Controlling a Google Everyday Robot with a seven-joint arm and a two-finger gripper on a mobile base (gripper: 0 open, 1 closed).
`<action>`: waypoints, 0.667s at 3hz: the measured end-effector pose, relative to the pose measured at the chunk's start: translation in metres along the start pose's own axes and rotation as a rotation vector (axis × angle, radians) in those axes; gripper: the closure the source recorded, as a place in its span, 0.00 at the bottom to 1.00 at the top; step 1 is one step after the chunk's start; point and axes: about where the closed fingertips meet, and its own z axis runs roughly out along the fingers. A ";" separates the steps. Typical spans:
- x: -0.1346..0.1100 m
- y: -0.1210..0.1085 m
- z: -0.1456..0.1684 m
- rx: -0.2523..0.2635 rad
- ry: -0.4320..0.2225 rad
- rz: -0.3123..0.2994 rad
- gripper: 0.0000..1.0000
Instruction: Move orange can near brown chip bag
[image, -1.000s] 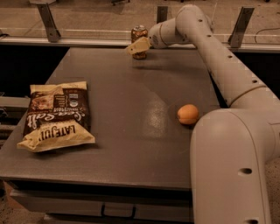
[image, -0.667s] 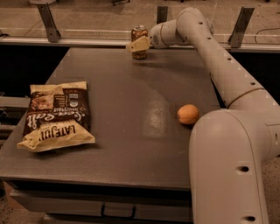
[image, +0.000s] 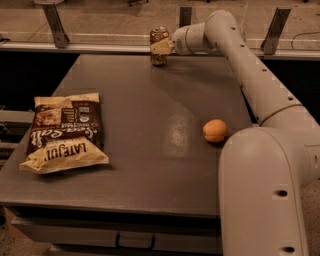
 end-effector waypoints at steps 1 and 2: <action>-0.021 0.027 -0.014 -0.087 -0.042 -0.030 0.85; -0.050 0.080 -0.037 -0.232 -0.077 -0.091 1.00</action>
Offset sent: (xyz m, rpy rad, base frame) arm -0.1489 0.0758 0.0999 0.0586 -0.0594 0.4789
